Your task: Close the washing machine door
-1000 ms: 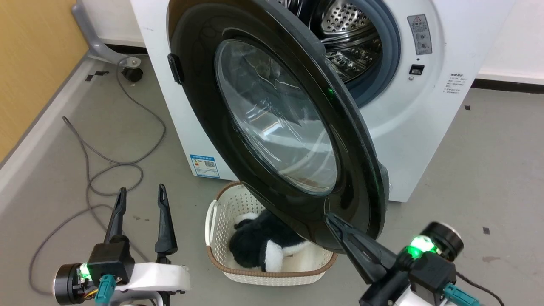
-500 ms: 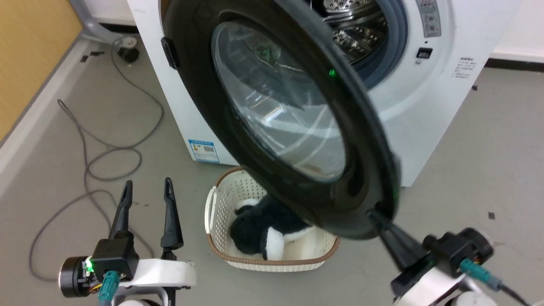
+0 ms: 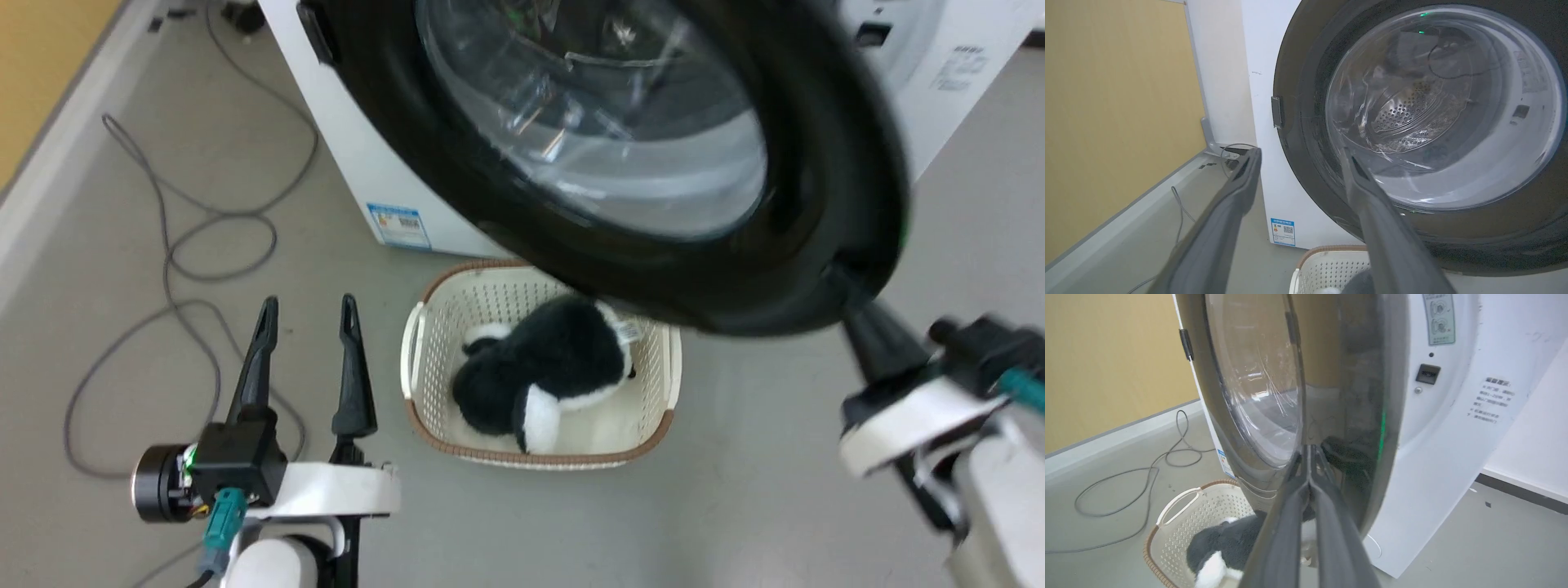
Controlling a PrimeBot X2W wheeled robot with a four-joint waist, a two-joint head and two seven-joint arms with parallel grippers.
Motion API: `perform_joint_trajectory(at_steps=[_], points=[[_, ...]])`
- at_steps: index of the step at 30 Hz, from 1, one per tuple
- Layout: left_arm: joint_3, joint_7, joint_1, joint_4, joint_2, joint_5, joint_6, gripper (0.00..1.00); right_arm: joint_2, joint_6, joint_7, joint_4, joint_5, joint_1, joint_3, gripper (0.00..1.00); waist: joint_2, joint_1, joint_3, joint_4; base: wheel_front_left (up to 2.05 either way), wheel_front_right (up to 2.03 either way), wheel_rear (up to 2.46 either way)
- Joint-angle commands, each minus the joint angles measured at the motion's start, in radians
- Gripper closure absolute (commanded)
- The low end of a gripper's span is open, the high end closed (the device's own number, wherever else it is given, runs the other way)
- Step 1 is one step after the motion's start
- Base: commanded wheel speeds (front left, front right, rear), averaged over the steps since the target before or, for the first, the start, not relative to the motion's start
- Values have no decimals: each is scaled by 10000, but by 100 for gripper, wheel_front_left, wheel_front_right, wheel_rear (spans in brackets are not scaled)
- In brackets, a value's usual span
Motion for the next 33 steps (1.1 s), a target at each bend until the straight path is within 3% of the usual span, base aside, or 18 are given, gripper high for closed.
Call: perform_joint_trajectory(at_steps=[1,13,23,33], points=[[-83,-53,-221,-51,-17,-37,62,0,-134,-19,-46,180,101,-422,-203,100,0,0,340,95,0,0,0],[-644,-53,-911,-197,-21,-430,406,0,-733,-19,-46,1548,-232,-2939,-1168,100,0,0,1410,436,0,0,0],[-734,-53,-1254,-274,-21,-411,530,0,-1193,-19,-46,3074,-449,-4773,-1219,100,0,0,1837,593,0,0,0],[-811,-53,-1354,-306,-22,-460,637,0,-1174,-19,-46,4204,-719,-5813,-1229,100,0,0,1973,680,0,0,0]])
